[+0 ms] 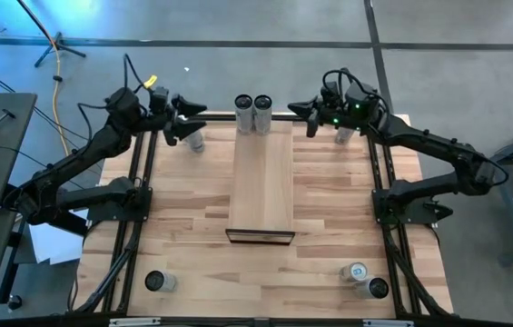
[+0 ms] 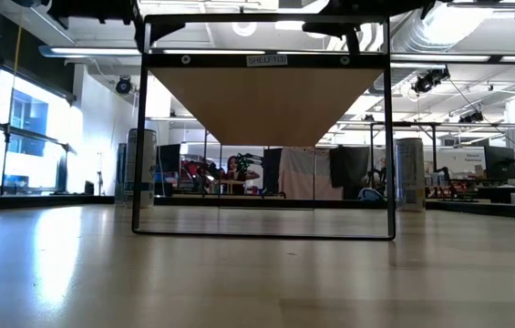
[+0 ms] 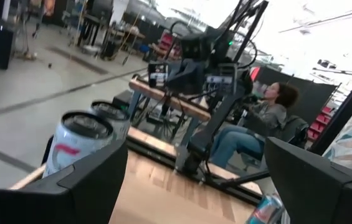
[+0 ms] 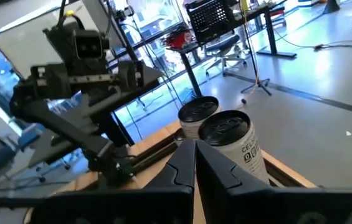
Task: Place canned beverage on shelf
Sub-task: Put the bottom white blue soda can on the shelf
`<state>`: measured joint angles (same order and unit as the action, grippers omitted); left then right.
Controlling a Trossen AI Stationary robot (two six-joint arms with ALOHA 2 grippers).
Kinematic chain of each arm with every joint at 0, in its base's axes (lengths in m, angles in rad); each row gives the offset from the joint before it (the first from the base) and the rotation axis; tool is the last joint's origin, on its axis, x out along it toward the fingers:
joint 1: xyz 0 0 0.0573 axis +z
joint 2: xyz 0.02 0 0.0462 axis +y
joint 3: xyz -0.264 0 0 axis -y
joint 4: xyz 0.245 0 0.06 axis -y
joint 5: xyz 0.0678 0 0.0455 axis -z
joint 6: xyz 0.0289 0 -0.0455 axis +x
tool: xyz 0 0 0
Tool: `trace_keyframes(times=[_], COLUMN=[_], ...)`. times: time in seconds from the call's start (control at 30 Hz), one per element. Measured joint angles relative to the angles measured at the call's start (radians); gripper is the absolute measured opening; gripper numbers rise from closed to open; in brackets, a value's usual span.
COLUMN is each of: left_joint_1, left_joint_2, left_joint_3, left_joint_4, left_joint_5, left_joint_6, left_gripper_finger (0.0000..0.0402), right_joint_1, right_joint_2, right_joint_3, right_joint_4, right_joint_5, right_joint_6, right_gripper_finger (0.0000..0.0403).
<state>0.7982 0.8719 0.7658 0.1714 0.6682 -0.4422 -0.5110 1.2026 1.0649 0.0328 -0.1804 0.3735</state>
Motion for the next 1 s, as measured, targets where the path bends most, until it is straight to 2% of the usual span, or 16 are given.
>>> trace_keyframes(times=[0.27,0.47,0.6,0.7,0.83,0.9,1.0], left_joint_1=[0.000,-0.037,-0.166,-0.339,-0.579,-0.694,-0.873], left_joint_2=[0.004,0.013,0.014,0.014,0.029,0.048,0.080], left_joint_3=[0.000,0.000,0.028,0.103,0.265,0.343,0.424], left_joint_4=[-0.019,-0.013,-0.043,-0.200,-0.650,-0.864,-1.089], left_joint_5=[-0.004,0.033,0.035,-0.092,-0.363,-0.484,-0.616], left_joint_6=[-0.006,-0.251,-0.340,-0.307,-0.228,-0.270,-0.457], left_gripper_finger=[0.0347,0.0347,0.0347,0.0347,0.0347,0.0347,0.0347], right_joint_1=[0.040,0.073,0.094,0.105,0.119,0.123,0.126], right_joint_2=[0.000,0.000,0.000,0.000,0.000,0.000,0.000], right_joint_3=[0.000,0.000,0.000,0.000,0.000,0.000,0.000], right_joint_4=[0.001,0.001,-0.005,-0.039,-0.100,-0.133,-0.176], right_joint_5=[0.021,0.014,0.004,0.002,-0.001,-0.009,-0.023], right_joint_6=[0.011,-0.056,-0.113,-0.149,-0.195,-0.233,-0.291], right_gripper_finger=[0.0000,0.0000,0.0000,0.0000,0.0000,0.0000,0.0000])
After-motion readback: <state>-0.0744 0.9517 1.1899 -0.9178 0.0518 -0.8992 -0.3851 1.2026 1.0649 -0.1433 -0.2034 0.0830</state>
